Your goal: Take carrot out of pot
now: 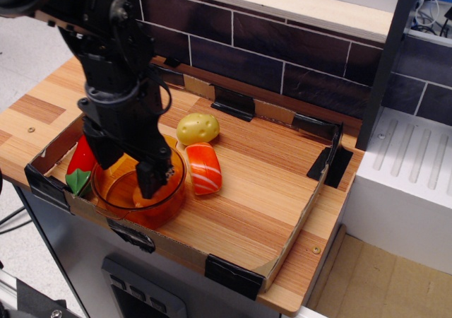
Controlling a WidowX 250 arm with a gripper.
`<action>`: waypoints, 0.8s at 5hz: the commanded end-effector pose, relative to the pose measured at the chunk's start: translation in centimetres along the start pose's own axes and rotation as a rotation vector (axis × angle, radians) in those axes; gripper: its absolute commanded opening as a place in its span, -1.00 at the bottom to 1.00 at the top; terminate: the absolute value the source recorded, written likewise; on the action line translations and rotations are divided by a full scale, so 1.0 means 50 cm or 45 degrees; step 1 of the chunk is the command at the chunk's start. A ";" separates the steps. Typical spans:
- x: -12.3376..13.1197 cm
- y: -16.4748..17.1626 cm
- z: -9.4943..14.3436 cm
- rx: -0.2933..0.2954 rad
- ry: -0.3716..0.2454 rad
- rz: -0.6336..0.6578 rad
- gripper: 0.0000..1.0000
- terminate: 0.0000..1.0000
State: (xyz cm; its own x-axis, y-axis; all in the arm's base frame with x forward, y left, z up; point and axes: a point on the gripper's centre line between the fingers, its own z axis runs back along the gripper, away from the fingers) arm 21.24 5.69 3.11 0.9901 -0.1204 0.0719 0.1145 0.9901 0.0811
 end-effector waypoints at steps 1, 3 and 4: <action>0.017 0.009 -0.007 0.036 -0.033 0.025 1.00 -1.00; 0.019 0.005 -0.025 0.061 -0.023 0.036 1.00 -1.00; 0.021 0.004 -0.032 0.066 -0.007 0.045 1.00 -1.00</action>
State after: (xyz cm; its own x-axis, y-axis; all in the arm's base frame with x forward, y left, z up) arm 21.45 5.24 1.14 0.9954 -0.0770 0.0569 0.0697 0.9903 0.1199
